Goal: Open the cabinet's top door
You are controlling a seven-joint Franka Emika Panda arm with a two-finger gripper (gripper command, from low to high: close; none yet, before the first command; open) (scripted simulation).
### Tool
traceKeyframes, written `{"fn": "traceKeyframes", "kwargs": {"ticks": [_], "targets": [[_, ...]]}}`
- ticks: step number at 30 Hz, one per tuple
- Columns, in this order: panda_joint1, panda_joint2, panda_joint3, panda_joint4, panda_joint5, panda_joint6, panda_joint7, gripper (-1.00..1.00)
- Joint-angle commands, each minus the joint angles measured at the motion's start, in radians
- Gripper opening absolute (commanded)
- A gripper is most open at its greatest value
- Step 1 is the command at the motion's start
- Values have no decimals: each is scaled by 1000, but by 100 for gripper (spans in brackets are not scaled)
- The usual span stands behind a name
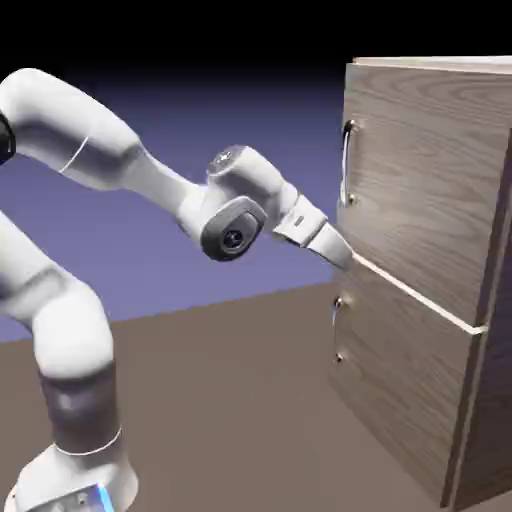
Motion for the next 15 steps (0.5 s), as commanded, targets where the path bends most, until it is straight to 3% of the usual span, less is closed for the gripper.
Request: {"fn": "traceKeyframes", "kwargs": {"ticks": [1,15], "targets": [[-23,-22,20,3,44,-13,-18,0],[-346,-334,293,43,653,-197,-265,0]]}}
